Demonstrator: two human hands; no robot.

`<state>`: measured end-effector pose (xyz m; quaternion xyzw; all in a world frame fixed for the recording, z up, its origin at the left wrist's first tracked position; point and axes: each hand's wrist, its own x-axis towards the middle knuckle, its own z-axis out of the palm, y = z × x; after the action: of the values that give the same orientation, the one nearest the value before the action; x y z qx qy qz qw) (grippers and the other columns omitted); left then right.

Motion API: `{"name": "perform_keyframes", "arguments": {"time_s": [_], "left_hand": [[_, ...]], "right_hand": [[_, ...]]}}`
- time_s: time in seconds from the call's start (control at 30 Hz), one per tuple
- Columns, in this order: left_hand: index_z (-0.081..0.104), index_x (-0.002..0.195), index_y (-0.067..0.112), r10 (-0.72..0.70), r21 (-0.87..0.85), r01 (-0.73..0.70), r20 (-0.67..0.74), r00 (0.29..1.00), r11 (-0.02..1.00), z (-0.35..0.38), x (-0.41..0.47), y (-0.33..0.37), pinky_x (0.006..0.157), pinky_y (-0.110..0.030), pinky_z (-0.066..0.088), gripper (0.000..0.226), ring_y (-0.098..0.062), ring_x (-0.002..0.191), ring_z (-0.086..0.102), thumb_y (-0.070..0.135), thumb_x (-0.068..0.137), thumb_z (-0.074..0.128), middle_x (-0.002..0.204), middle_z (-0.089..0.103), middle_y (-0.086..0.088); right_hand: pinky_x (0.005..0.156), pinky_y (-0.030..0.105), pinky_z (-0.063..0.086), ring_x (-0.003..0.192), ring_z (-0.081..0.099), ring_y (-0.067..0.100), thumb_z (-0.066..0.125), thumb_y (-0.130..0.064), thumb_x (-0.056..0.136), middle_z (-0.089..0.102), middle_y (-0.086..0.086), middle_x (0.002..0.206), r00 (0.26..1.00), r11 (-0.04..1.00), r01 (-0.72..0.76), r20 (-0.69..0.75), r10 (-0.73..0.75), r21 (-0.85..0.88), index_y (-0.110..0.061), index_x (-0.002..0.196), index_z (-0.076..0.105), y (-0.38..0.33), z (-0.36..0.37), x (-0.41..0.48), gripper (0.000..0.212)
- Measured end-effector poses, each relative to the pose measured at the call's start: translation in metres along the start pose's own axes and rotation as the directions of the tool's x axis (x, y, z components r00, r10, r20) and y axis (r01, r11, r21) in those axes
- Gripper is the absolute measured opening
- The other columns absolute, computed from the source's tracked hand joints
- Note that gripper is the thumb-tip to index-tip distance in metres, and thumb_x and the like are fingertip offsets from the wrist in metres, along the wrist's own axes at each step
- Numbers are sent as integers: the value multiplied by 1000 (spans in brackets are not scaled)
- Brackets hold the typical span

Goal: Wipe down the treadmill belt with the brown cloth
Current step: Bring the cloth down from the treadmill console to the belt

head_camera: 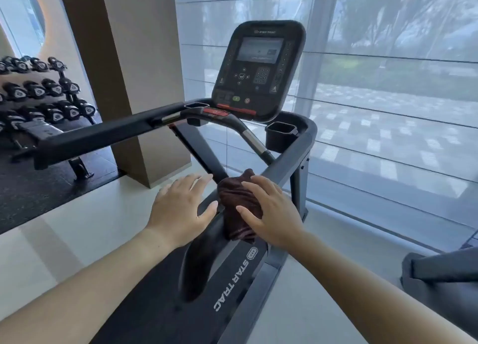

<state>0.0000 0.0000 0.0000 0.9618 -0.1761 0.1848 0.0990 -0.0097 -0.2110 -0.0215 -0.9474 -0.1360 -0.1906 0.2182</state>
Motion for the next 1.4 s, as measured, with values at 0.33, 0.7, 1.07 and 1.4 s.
{"name": "perform_keyframes", "arguments": {"time_s": [0.33, 0.7, 1.07, 1.4], "left_hand": [[38, 138, 27, -27, -18, 27, 16, 1000, 999, 23, 9, -17, 98, -39, 39, 54, -15, 128, 41, 49, 90, 43, 141, 43, 6], [43, 135, 27, 102, -192, -80, 108, 989, 978, 29, 3, -54, 102, -37, 39, 50, -10, 129, 39, 50, 91, 40, 140, 42, 11], [47, 132, 26, 122, -391, -64, 125, 985, 918, 32, -28, -76, 103, -37, 37, 46, -11, 128, 40, 45, 90, 44, 137, 46, 10], [53, 129, 21, 397, -466, -338, 32, 917, 818, 18, -46, 2, 100, -37, 41, 55, -13, 123, 47, 50, 86, 34, 131, 53, 4]], "right_hand": [[116, 51, 19, 144, 12, 14, 40, -64, 87, 23, -7, 155, 996, 998, -55, 65, 53, 24, -35, 143, 34, 1, 33, 26, 63], [115, 57, 5, 144, -16, 11, 39, -73, 76, 0, -18, 158, 956, 957, -290, 46, 291, -18, -45, 142, 31, -18, 58, 21, 72], [110, 39, 30, 135, 28, 27, 62, -32, 86, 35, -6, 146, 898, 911, -403, -156, 411, 86, -31, 124, 57, -45, 63, 8, 37], [82, 1, 34, 97, 50, -10, 56, -11, 90, 56, -10, 106, 737, 772, -521, -264, 622, 364, -36, 105, 54, -15, 51, -104, 29]]}}
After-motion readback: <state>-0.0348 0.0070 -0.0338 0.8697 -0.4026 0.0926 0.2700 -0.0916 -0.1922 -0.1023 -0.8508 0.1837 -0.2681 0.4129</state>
